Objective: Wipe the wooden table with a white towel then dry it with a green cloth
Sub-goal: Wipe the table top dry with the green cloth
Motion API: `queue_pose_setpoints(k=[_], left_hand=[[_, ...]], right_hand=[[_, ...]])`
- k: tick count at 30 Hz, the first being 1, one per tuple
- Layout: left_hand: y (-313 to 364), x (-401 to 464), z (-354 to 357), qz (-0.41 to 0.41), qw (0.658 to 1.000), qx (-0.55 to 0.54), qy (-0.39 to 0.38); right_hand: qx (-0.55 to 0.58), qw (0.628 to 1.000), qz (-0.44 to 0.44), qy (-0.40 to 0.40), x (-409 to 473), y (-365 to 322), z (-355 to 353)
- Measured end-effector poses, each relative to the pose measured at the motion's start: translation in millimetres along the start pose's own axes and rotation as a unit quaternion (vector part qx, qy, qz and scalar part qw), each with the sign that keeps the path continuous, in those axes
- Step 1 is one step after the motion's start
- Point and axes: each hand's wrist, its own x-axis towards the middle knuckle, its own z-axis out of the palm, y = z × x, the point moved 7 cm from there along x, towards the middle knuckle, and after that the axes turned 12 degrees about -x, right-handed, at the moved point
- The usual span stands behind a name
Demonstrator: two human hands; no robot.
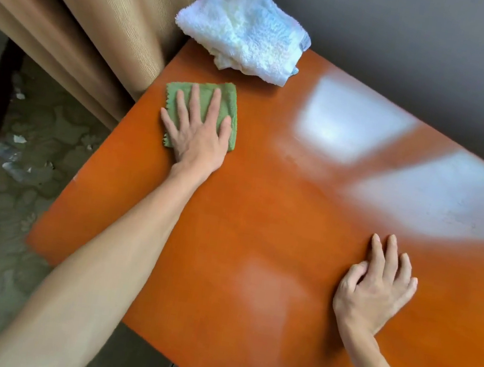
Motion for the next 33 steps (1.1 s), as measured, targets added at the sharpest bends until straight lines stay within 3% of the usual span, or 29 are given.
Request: queue_pose_setpoints(k=[4,7,10,13,20,25,30,33], left_hand=[[103.5,-54.9,48.6,0.146,0.988,0.023,-0.051],[153.9,-130.5,85.7,0.257,0.960,0.031,-0.103],[163.1,-206.1,107.5,0.325,0.934,0.050,-0.137],[135.6,-233.9,103.2,0.333,0.933,0.047,-0.130],[11.1,-151.6,42.2,0.146,0.985,0.036,-0.082],[-69.2,-50.7,-16.9,-0.005,0.999,0.014,-0.033],[-74.6,24.3,-31.6,-0.117,0.992,-0.033,0.022],[-38.6,29.0,-18.7,-0.086,0.996,-0.023,0.004]], right_hand=[[-0.002,1.000,0.005,-0.001,0.1,0.6,1.1],[-0.010,1.000,0.002,0.002,0.1,0.4,1.5],[-0.012,1.000,-0.006,-0.005,-0.3,0.9,2.7],[-0.008,1.000,-0.006,-0.016,-0.3,1.4,2.7],[-0.007,1.000,-0.003,-0.025,1.2,1.5,1.4],[-0.010,1.000,-0.003,-0.027,2.0,1.3,1.5],[-0.014,0.999,-0.003,-0.029,2.7,1.1,2.4],[-0.018,0.999,-0.002,-0.031,3.3,0.9,2.5]])
